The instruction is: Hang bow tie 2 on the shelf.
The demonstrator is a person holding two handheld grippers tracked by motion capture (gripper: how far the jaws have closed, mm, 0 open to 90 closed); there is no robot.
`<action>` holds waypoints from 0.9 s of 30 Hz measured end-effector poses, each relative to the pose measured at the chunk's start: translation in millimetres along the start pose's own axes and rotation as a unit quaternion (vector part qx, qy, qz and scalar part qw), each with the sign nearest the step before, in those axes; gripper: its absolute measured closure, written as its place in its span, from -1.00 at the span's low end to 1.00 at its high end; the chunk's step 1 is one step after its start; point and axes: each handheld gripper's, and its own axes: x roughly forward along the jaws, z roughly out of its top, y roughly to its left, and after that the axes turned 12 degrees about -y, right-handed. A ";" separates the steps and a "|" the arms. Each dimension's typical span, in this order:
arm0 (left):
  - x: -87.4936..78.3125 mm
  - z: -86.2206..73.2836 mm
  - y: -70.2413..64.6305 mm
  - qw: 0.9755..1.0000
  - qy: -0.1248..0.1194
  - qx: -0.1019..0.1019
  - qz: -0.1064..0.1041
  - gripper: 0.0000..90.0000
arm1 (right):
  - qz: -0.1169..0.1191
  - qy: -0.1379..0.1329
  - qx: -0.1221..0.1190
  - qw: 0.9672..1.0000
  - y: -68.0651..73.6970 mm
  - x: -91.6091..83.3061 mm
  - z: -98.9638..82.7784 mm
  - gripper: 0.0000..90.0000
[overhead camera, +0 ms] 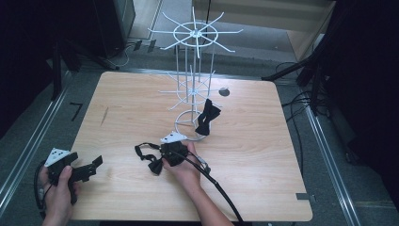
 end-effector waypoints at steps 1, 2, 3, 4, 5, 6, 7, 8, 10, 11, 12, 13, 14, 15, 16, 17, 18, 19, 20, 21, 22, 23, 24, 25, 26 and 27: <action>0.0 0.0 0.0 1.000 0.000 0.000 0.000 -1.00 | -0.001 -0.004 -0.003 1.000 -0.7 -1.2 -0.9 0.96; 0.0 0.0 0.0 1.000 0.000 0.000 0.000 -1.00 | -0.002 -0.012 -0.002 1.000 -1.7 -3.6 -2.1 0.96; 0.1 -0.1 -0.2 1.000 -0.001 0.000 0.000 -1.00 | -0.003 -0.018 -0.003 1.000 -3.1 -5.7 -2.8 0.96; 0.0 0.0 -0.3 1.000 0.000 0.001 0.001 -1.00 | -0.005 -0.024 0.000 1.000 -4.3 -8.2 -3.2 0.96; 0.1 0.0 -0.3 1.000 0.000 0.000 0.001 -1.00 | -0.006 -0.028 -0.001 1.000 -5.3 -10.2 -3.2 0.96; 0.1 0.0 -0.4 1.000 0.000 0.001 0.001 -1.00 | -0.009 -0.034 0.001 0.999 -6.4 -13.9 -2.6 0.96; 0.1 0.0 -0.4 1.000 0.000 0.001 0.001 -1.00 | -0.011 -0.038 0.002 0.999 -7.1 -16.9 -1.9 0.96; 0.0 0.0 -0.4 1.000 0.000 0.001 0.002 -1.00 | -0.011 -0.042 0.000 0.999 -7.9 -19.2 -1.0 0.96; 0.0 0.0 -0.5 1.000 -0.001 0.002 0.002 -1.00 | -0.011 -0.050 -0.002 0.999 -9.1 -26.1 1.6 0.96; 0.0 0.0 -0.5 1.000 0.000 0.002 0.002 -1.00 | -0.012 -0.057 -0.005 0.998 -9.6 -30.4 3.5 0.96; -0.1 0.0 -0.5 1.000 -0.001 0.002 0.002 -1.00 | -0.012 -0.062 -0.004 0.998 -10.0 -34.0 5.0 0.96; 0.0 0.0 -0.5 1.000 -0.001 0.002 0.002 -1.00 | -0.012 -0.067 -0.004 0.998 -10.6 -37.5 6.5 0.96; 0.0 0.0 -0.5 1.000 -0.001 0.002 0.002 -1.00 | -0.013 -0.071 -0.003 0.997 -10.9 -39.9 7.6 0.96; 0.0 0.0 -0.5 1.000 -0.001 0.002 0.002 -1.00 | -0.014 -0.076 -0.005 0.997 -11.8 -43.4 8.9 0.96; -0.1 0.0 -0.5 1.000 -0.001 0.002 0.002 -1.00 | -0.015 -0.084 -0.003 0.996 -12.5 -47.5 10.5 0.96; -0.1 0.0 -0.5 1.000 -0.001 0.002 0.002 -1.00 | -0.016 -0.089 -0.002 0.996 -12.9 -49.8 11.4 0.96; -0.1 0.0 -0.5 1.000 -0.001 0.002 0.002 -1.00 | -0.018 -0.096 -0.004 0.995 -14.1 -54.5 13.1 0.96; -0.1 0.0 -0.5 1.000 -0.001 0.002 0.002 -1.00 | -0.018 -0.100 -0.005 0.995 -14.4 -56.8 13.9 0.96; -0.1 -0.1 -0.6 1.000 -0.001 0.003 0.002 -1.00 | -0.021 -0.102 -0.005 0.995 -14.5 -58.9 14.7 0.96; -0.1 -0.1 -0.6 1.000 -0.001 0.002 0.003 -1.00 | -0.022 -0.105 -0.008 0.994 -15.3 -61.7 15.6 0.96; -0.1 -0.1 -0.6 1.000 -0.001 0.002 0.003 -1.00 | -0.023 -0.111 -0.011 0.993 -16.5 -65.0 16.7 0.96; -0.1 -0.1 -0.6 1.000 -0.001 0.002 0.003 -1.00 | -0.024 -0.115 -0.012 0.993 -17.2 -67.8 17.5 0.96; 0.0 -0.1 -0.6 1.000 -0.001 0.002 0.002 -1.00 | -0.025 -0.117 -0.012 0.993 -17.8 -69.9 18.2 0.96; 0.0 0.0 -0.5 1.000 -0.001 0.002 0.002 -1.00 | -0.026 -0.122 -0.014 0.992 -18.8 -72.6 19.1 0.96; 0.0 0.0 -0.5 1.000 0.000 0.002 0.002 -1.00 | -0.028 -0.124 -0.016 0.992 -19.9 -76.3 20.4 0.96; 0.0 -0.1 -0.5 1.000 -0.001 0.001 0.002 -1.00 | -0.029 -0.127 -0.018 0.991 -20.6 -78.3 21.3 0.96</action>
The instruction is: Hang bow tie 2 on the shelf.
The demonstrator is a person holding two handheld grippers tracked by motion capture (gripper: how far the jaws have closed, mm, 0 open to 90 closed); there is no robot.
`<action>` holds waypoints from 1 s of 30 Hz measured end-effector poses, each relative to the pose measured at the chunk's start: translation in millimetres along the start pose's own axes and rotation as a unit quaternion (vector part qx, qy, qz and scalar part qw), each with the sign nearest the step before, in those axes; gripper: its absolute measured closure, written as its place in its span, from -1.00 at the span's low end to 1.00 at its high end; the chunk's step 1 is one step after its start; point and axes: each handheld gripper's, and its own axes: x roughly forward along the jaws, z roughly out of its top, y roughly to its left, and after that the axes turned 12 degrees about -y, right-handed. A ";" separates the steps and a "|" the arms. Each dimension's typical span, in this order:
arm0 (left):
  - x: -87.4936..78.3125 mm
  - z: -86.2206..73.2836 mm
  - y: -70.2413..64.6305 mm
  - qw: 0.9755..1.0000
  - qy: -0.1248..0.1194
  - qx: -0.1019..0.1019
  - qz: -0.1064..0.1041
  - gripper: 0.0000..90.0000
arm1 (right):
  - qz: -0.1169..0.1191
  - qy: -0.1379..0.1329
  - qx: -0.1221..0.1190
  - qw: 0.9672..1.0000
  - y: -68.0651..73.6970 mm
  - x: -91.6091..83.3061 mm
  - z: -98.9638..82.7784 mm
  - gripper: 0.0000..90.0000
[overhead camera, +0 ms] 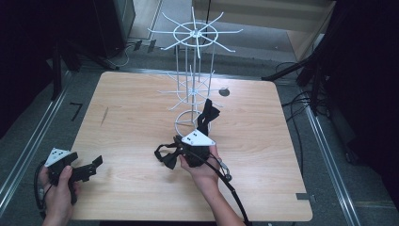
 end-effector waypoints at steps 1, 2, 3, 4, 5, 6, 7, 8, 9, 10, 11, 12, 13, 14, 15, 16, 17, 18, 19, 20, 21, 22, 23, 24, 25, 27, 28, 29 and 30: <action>0.0 0.0 0.0 1.000 0.000 0.000 0.000 -1.00 | -0.001 -0.002 -0.002 1.000 -1.2 -2.9 2.1 0.96; 0.0 0.0 0.0 1.000 0.000 0.000 0.000 -1.00 | -0.003 -0.006 -0.003 1.000 -2.4 -5.8 4.0 0.96; 0.0 0.0 0.0 1.000 0.000 0.000 0.000 -1.00 | -0.003 -0.007 -0.003 1.000 -3.3 -7.7 5.1 0.96; 0.0 0.0 0.0 1.000 0.000 0.000 0.000 -1.00 | -0.004 -0.009 -0.005 1.000 -4.2 -9.7 6.0 0.97; 0.0 0.0 0.1 1.000 0.000 0.000 0.000 -1.00 | -0.002 -0.006 -0.005 1.000 -4.7 -10.9 6.3 0.96; -0.1 0.0 0.1 1.000 0.000 0.000 0.001 -1.00 | -0.001 0.001 -0.007 1.000 -5.4 -11.8 5.1 0.96; -0.2 0.0 0.1 1.000 0.000 0.000 0.001 -1.00 | -0.001 0.008 -0.011 1.000 -5.8 -12.2 3.5 0.96; -0.3 -0.1 0.1 1.000 -0.001 0.000 0.001 -1.00 | 0.001 0.017 -0.013 1.000 -6.2 -12.6 0.3 0.96; -0.3 -0.1 0.2 1.000 -0.002 -0.001 0.001 -1.00 | 0.004 0.025 -0.019 1.000 -7.6 -13.4 -4.3 0.96; -0.3 -0.1 0.3 1.000 -0.001 -0.001 0.000 -1.00 | 0.003 0.032 -0.019 0.999 -8.9 -15.6 -8.6 0.96; -0.2 0.0 0.5 1.000 0.000 -0.001 0.000 -1.00 | 0.002 0.035 -0.018 0.999 -10.1 -17.1 -10.9 0.96; -0.1 0.0 0.4 1.000 0.001 -0.001 0.000 -1.00 | 0.000 0.039 -0.014 0.999 -12.5 -20.0 -14.3 0.96; 0.0 0.0 0.3 1.000 0.001 0.000 0.001 -1.00 | 0.001 0.040 -0.012 0.999 -14.4 -21.7 -16.0 0.96; 0.1 0.0 0.2 1.000 0.001 0.000 0.001 -1.00 | -0.001 0.042 -0.009 0.999 -16.4 -23.9 -17.8 0.96; 0.1 0.0 0.0 1.000 0.001 0.000 0.001 -1.00 | -0.003 0.043 -0.008 0.999 -17.9 -25.4 -19.1 0.96; 0.0 0.0 0.1 1.000 0.001 0.000 0.001 -1.00 | -0.003 0.044 -0.008 0.999 -19.6 -27.2 -20.9 0.96; -0.1 0.0 0.2 1.000 0.000 0.000 0.002 -1.00 | -0.004 0.048 -0.007 0.999 -21.3 -29.6 -22.9 0.96; -0.1 0.0 0.2 1.000 0.000 0.000 0.002 -1.00 | -0.004 0.049 -0.005 0.999 -22.5 -31.9 -24.9 0.96; -0.1 0.0 0.3 1.000 0.000 0.000 0.002 -1.00 | -0.004 0.050 -0.003 0.999 -23.3 -33.3 -25.9 0.96; 0.0 0.0 0.4 1.000 0.000 -0.001 0.002 -1.00 | -0.003 0.050 -0.003 0.999 -24.1 -34.8 -26.7 0.96; 0.0 0.0 0.4 1.000 0.000 -0.001 0.002 -1.00 | -0.005 0.048 -0.001 0.999 -25.1 -37.8 -27.4 0.96; 0.0 0.0 0.4 1.000 0.000 -0.001 0.002 -1.00 | -0.005 0.046 -0.001 0.999 -26.2 -39.6 -27.4 0.96; 0.0 0.0 0.3 1.000 0.000 -0.001 0.003 -1.00 | -0.007 0.041 0.005 0.999 -26.9 -42.9 -26.5 0.96; 0.0 0.0 0.2 1.000 0.001 -0.001 0.003 -1.00 | -0.008 0.038 0.004 0.999 -27.6 -44.8 -25.4 0.96; 0.0 0.0 0.3 1.000 0.001 -0.001 0.003 -1.00 | -0.008 0.031 0.003 0.999 -27.9 -47.7 -22.8 0.96; 0.0 0.0 0.3 1.000 0.001 -0.001 0.003 -1.00 | -0.007 0.021 -0.007 1.000 -27.6 -51.5 -17.2 0.96; 0.0 0.0 0.3 1.000 0.000 -0.001 0.004 -1.00 | -0.008 0.017 -0.013 1.000 -27.3 -53.2 -14.0 0.96; -0.1 0.0 0.2 1.000 0.000 -0.001 0.004 -1.00 | -0.007 0.014 -0.016 1.000 -27.2 -54.3 -11.5 0.96; -0.1 0.0 0.2 1.000 0.000 -0.001 0.004 -1.00 | -0.006 0.009 -0.017 1.000 -26.9 -55.6 -8.3 0.96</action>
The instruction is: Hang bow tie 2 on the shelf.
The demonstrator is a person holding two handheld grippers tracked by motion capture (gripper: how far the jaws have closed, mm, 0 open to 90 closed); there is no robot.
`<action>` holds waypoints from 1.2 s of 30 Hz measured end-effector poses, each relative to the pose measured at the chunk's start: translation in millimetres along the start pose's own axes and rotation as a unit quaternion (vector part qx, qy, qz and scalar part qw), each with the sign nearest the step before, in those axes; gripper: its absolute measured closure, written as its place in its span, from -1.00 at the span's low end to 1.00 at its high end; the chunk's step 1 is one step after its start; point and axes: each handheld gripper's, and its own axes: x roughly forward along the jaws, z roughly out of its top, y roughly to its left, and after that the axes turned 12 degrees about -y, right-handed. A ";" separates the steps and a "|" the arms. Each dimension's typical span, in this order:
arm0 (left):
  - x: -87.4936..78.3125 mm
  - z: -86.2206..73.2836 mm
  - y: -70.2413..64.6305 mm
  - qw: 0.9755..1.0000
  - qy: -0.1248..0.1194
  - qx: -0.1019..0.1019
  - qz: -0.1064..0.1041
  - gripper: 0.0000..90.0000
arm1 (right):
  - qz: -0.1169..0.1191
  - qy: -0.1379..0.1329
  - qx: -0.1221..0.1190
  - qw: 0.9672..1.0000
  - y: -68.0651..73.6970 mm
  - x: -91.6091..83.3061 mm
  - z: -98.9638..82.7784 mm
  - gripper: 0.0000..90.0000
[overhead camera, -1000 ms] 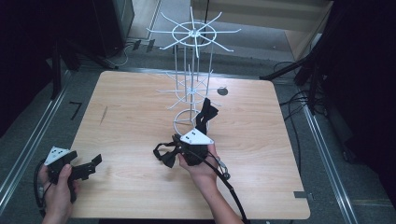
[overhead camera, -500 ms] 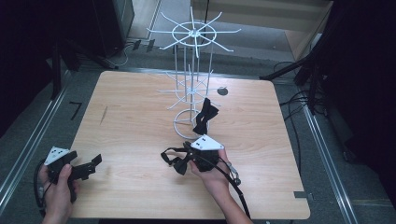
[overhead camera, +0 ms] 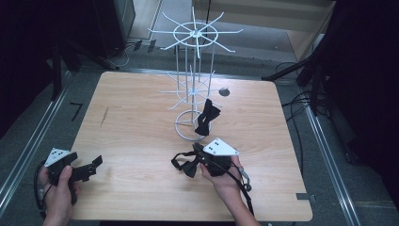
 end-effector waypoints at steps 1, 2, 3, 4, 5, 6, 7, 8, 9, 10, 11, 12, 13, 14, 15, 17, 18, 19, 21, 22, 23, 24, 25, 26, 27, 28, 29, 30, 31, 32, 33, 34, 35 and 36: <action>-0.1 0.0 0.0 1.000 0.000 0.000 0.000 -1.00 | 0.000 -0.005 -0.003 1.000 -0.2 -1.3 3.2 0.96; -0.1 0.0 0.0 1.000 -0.001 0.000 0.000 -1.00 | -0.002 -0.010 -0.004 1.000 -0.1 -2.8 6.5 0.96; -0.1 0.0 0.1 1.000 -0.001 0.000 -0.001 -1.00 | -0.001 -0.017 -0.006 1.000 -0.1 -4.8 11.5 0.96; -0.1 0.0 0.1 1.000 -0.001 -0.001 -0.001 -1.00 | -0.002 -0.020 -0.008 1.000 -0.3 -5.8 13.9 0.96; -0.1 -0.1 0.1 1.000 -0.001 -0.001 -0.001 -1.00 | -0.001 -0.024 -0.008 1.000 -0.3 -6.7 16.1 0.96; -0.1 -0.1 0.2 1.000 -0.001 -0.001 -0.001 -1.00 | -0.001 -0.027 -0.009 1.000 -0.5 -7.9 19.6 0.96; -0.1 -0.1 0.2 1.000 -0.001 -0.001 -0.001 -1.00 | -0.001 -0.028 -0.011 1.000 -0.9 -8.3 21.3 0.96; -0.1 -0.1 0.2 1.000 -0.001 -0.001 -0.001 -1.00 | -0.001 -0.027 -0.013 1.000 -1.1 -8.5 22.6 0.96; -0.2 -0.1 0.2 1.000 -0.002 -0.001 -0.001 -1.00 | -0.001 -0.024 -0.014 1.000 -1.5 -8.4 22.8 0.96; -0.3 -0.1 0.3 1.000 -0.002 -0.001 -0.001 -1.00 | 0.000 -0.020 -0.015 1.000 -2.7 -7.7 21.3 0.96; -0.3 -0.1 0.4 1.000 -0.002 -0.001 -0.001 -1.00 | -0.001 -0.015 -0.014 1.000 -3.6 -7.2 19.1 0.96; -0.3 -0.1 0.4 1.000 -0.002 -0.001 -0.001 -1.00 | 0.001 -0.010 -0.010 1.000 -4.4 -7.0 16.4 0.96; -0.3 -0.1 0.5 1.000 -0.002 -0.002 -0.002 -1.00 | 0.000 -0.005 -0.008 1.000 -5.2 -7.2 13.3 0.96; -0.3 -0.1 0.5 1.000 -0.002 -0.002 -0.002 -1.00 | -0.001 -0.002 -0.009 1.000 -6.5 -7.6 10.0 0.96; -0.3 -0.1 0.5 1.000 -0.001 -0.002 -0.002 -1.00 | -0.002 0.002 -0.006 1.000 -7.6 -8.5 6.6 0.96; -0.1 0.0 0.3 1.000 -0.001 -0.002 -0.002 -1.00 | -0.005 0.010 -0.002 1.000 -10.6 -10.7 -0.2 0.96; -0.1 -0.1 0.2 1.000 -0.001 -0.002 -0.001 -1.00 | -0.006 0.013 0.000 1.000 -12.1 -12.0 -3.3 0.96; -0.1 0.0 0.2 1.000 -0.001 -0.001 -0.001 -1.00 | -0.006 0.015 0.000 1.000 -13.4 -13.4 -5.9 0.96; -0.1 0.0 0.1 1.000 -0.001 -0.001 -0.001 -1.00 | -0.009 0.018 0.003 1.000 -15.6 -16.3 -8.1 0.96; -0.1 -0.1 0.1 1.000 -0.001 -0.001 0.000 -1.00 | -0.010 0.017 0.006 1.000 -16.7 -17.8 -8.2 0.96; -0.2 -0.1 0.0 1.000 -0.001 0.000 0.000 -1.00 | -0.009 0.017 0.007 1.000 -17.4 -18.7 -8.5 0.96; -0.2 -0.1 0.0 1.000 -0.001 0.000 0.000 -1.00 | -0.009 0.020 0.011 1.000 -17.3 -20.3 -9.8 0.96; -0.3 -0.2 0.1 1.000 -0.001 -0.001 0.000 -1.00 | -0.009 0.025 0.012 1.000 -16.5 -21.0 -12.8 0.96; -0.4 -0.2 0.2 1.000 -0.001 -0.001 0.000 -1.00 | -0.008 0.036 0.007 0.999 -15.7 -21.5 -18.4 0.96; -0.4 -0.2 0.2 1.000 -0.002 -0.002 -0.001 -1.00 | -0.008 0.043 0.006 0.999 -15.8 -21.7 -22.2 0.96; -0.4 -0.2 0.3 1.000 -0.001 -0.002 -0.001 -1.00 | -0.007 0.052 0.016 0.998 -16.9 -22.0 -28.3 0.96; -0.4 -0.1 0.4 1.000 0.000 -0.002 -0.001 -1.00 | -0.008 0.059 0.028 0.998 -18.5 -22.4 -32.4 0.96; -0.4 -0.2 0.4 1.000 -0.001 -0.001 -0.001 -1.00 | -0.009 0.065 0.038 0.997 -20.1 -22.6 -35.9 0.96; -0.4 -0.2 0.3 1.000 -0.002 -0.002 -0.001 -1.00 | -0.012 0.070 0.041 0.997 -21.4 -22.9 -38.6 0.95; -0.5 -0.2 0.2 1.000 -0.002 -0.002 -0.001 -1.00 | -0.013 0.076 0.047 0.996 -21.9 -23.1 -41.6 0.95; -0.5 -0.2 0.2 1.000 -0.002 -0.002 -0.002 -1.00 | -0.012 0.079 0.050 0.996 -21.8 -23.3 -43.8 0.94; -0.5 -0.2 0.3 1.000 -0.002 -0.002 -0.002 -1.00 | -0.013 0.083 0.050 0.995 -22.0 -23.5 -45.6 0.93; -0.5 -0.2 0.4 1.000 -0.001 -0.002 -0.002 -1.00 | -0.012 0.087 0.052 0.995 -21.9 -23.5 -47.4 0.92; -0.5 -0.2 0.4 1.000 -0.001 -0.002 -0.002 -1.00 | -0.010 0.096 0.056 0.994 -21.8 -23.5 -50.8 0.89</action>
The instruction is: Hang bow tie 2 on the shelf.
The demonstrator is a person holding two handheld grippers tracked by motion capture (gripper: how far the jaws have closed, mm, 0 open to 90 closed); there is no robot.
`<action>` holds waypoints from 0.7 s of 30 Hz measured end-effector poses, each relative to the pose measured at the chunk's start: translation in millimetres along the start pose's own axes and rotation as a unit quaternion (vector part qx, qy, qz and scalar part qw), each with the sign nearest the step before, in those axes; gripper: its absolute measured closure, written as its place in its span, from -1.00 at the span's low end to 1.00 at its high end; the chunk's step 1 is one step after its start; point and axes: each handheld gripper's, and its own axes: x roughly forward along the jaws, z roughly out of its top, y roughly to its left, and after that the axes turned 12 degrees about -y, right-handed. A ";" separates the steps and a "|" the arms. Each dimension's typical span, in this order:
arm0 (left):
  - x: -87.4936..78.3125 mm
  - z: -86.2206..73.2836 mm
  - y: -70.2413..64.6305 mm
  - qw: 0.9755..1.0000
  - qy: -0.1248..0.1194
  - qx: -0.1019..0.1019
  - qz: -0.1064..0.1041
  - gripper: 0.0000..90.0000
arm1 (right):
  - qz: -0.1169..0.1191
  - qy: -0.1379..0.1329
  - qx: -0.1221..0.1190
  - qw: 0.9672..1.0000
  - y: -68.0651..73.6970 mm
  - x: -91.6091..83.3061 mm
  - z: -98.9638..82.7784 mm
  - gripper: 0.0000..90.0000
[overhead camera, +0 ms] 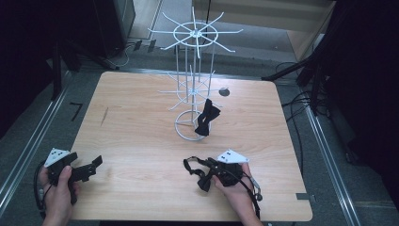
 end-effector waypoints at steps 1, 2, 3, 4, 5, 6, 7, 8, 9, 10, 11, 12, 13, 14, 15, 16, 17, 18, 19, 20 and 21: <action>0.0 0.0 0.0 1.000 0.000 0.000 0.000 -1.00 | 0.005 0.009 0.006 1.000 -0.3 0.8 -2.4 0.85; 0.0 0.0 0.0 1.000 0.000 0.000 0.000 -1.00 | 0.008 0.015 0.008 1.000 -0.4 1.3 -4.6 0.79; 0.0 -0.1 -0.1 1.000 -0.001 0.000 0.000 -1.00 | 0.008 0.018 0.007 1.000 -0.9 1.4 -5.8 0.74; 0.0 -0.1 -0.2 1.000 -0.001 0.000 0.000 -1.00 | 0.010 0.019 0.012 1.000 -1.3 1.1 -6.9 0.69; 0.0 0.0 -0.2 1.000 -0.001 0.001 0.000 -1.00 | 0.011 0.021 0.015 1.000 -2.0 -0.1 -6.7 0.64; 0.1 0.0 -0.2 1.000 -0.001 0.001 0.001 -1.00 | 0.008 0.017 0.012 1.000 -2.6 -1.5 -5.6 0.61; 0.1 0.0 -0.2 1.000 0.000 0.001 0.001 -1.00 | 0.004 0.014 0.008 1.000 -3.2 -2.8 -4.1 0.60; 0.1 0.0 -0.3 1.000 0.001 0.001 0.000 -1.00 | 0.001 0.011 0.005 1.000 -4.1 -3.9 -1.8 0.60; 0.2 0.1 -0.3 1.000 0.001 0.002 0.001 -1.00 | 0.000 0.009 0.004 1.000 -4.4 -4.3 -0.4 0.59; 0.3 0.1 -0.5 1.000 0.002 0.003 0.001 -1.00 | -0.001 0.005 0.002 1.000 -4.3 -4.4 1.8 0.58; 0.4 0.1 -0.6 1.000 0.002 0.003 0.001 -1.00 | -0.004 0.003 -0.007 1.000 -3.6 -3.9 4.1 0.57; 0.4 0.0 -0.7 1.000 0.001 0.003 0.001 -1.00 | -0.003 0.002 -0.015 1.000 -2.4 -3.1 6.5 0.55; 0.4 0.0 -0.8 1.000 0.001 0.003 0.001 -1.00 | -0.002 0.001 -0.019 1.000 -1.2 -2.3 8.3 0.53; 0.4 0.0 -0.7 1.000 0.001 0.003 0.001 -1.00 | 0.000 0.000 -0.026 1.000 1.1 -0.6 11.5 0.50; 0.3 0.1 -0.7 1.000 0.002 0.003 0.002 -1.00 | 0.003 0.001 -0.033 0.999 3.3 1.1 14.1 0.48; 0.4 0.1 -0.7 1.000 0.002 0.003 0.002 -1.00 | 0.006 0.001 -0.041 0.999 5.3 3.3 16.5 0.46; 0.4 0.1 -0.6 1.000 0.002 0.004 0.002 -1.00 | 0.010 0.001 -0.042 0.999 7.7 5.7 18.2 0.43; 0.4 0.1 -0.6 1.000 0.002 0.004 0.002 -1.00 | 0.015 0.006 -0.045 0.999 9.8 9.4 19.6 0.42; 0.4 0.1 -0.6 1.000 0.002 0.003 0.002 -1.00 | 0.019 0.012 -0.050 0.999 11.3 12.7 20.0 0.41; 0.4 0.1 -0.6 1.000 0.002 0.004 0.002 -1.00 | 0.020 0.018 -0.054 0.998 12.8 16.0 19.6 0.41; 0.3 0.1 -0.6 1.000 0.002 0.004 0.002 -1.00 | 0.022 0.021 -0.057 0.998 13.3 18.5 19.2 0.41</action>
